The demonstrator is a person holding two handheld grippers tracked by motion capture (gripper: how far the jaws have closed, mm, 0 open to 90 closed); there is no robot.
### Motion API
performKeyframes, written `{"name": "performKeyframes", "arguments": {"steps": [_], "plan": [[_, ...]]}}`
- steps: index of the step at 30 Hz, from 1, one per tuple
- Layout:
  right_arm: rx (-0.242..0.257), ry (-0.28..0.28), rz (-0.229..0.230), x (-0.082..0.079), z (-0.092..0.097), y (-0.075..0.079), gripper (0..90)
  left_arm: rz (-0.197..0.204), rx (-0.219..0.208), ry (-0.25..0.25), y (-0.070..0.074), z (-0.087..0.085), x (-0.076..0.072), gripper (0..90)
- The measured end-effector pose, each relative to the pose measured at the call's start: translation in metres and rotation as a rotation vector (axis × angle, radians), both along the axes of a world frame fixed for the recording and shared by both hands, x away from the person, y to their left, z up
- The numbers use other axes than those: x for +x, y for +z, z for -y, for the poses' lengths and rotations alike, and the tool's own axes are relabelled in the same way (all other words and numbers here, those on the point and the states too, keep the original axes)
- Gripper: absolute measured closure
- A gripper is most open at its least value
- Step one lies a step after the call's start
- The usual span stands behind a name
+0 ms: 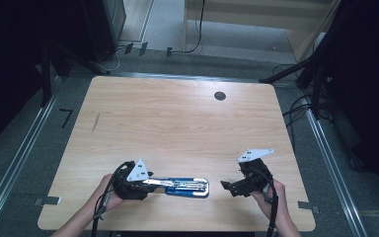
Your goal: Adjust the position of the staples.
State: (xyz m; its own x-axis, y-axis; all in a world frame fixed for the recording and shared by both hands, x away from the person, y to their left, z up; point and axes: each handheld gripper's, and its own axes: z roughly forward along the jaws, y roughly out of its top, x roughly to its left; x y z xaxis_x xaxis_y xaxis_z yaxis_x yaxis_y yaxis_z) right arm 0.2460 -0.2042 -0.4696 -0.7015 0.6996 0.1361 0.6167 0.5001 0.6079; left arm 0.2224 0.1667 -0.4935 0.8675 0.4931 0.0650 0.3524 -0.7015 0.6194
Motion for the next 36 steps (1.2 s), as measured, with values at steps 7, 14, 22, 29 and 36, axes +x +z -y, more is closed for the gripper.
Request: {"name": "performKeyframes", "arguments": {"steps": [7, 14, 22, 29, 36], "plan": [[-0.028, -0.005, 0.002, 0.001, 0.012, 0.0, 12.8, -0.01, 0.005, -0.003, 0.0, 0.0, 0.001, 53.5], [-0.042, -0.021, 0.002, 0.002, 0.028, -0.002, 13.3, -0.015, 0.007, -0.008, 0.0, 0.002, 0.002, 53.2], [-0.038, -0.039, -0.001, 0.002, 0.045, -0.005, 17.5, -0.009, 0.012, -0.016, -0.001, 0.004, 0.002, 53.1], [-0.096, -0.011, -0.056, 0.003, 0.047, -0.013, 19.7, -0.006, 0.012, -0.017, -0.001, 0.004, 0.001, 53.2], [-0.157, 0.014, -0.074, 0.004, 0.043, -0.019, 33.1, -0.005, 0.013, -0.019, -0.001, 0.004, 0.001, 53.3]]}}
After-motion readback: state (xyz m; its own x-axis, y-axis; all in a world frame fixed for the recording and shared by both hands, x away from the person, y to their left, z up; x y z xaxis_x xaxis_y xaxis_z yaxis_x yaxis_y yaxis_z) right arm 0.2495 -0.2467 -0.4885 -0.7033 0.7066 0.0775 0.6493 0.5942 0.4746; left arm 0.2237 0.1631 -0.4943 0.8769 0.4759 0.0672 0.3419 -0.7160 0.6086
